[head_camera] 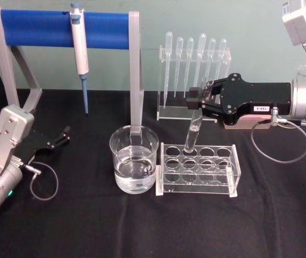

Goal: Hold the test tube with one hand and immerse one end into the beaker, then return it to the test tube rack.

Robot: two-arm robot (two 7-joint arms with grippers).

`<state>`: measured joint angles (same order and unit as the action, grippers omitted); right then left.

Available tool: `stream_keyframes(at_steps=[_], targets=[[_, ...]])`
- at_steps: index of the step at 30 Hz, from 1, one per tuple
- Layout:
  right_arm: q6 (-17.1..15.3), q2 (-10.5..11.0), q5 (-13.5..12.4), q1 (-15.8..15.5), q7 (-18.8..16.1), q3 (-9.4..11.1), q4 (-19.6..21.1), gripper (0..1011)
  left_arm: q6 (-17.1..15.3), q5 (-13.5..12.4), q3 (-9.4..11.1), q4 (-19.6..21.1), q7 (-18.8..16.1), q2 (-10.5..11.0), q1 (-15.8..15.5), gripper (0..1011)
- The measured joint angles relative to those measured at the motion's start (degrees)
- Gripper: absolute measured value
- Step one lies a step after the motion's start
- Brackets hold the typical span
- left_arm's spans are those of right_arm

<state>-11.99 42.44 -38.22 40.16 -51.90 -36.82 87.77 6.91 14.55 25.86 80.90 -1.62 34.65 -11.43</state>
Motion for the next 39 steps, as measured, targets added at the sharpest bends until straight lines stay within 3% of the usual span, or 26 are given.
stream_keyframes(at_steps=[39], targets=[[0.00, -0.04, 0.00, -0.06, -0.01, 0.09, 0.00, 225, 0.00, 0.00, 0.00, 0.00, 0.00, 0.00, 0.00, 1000]])
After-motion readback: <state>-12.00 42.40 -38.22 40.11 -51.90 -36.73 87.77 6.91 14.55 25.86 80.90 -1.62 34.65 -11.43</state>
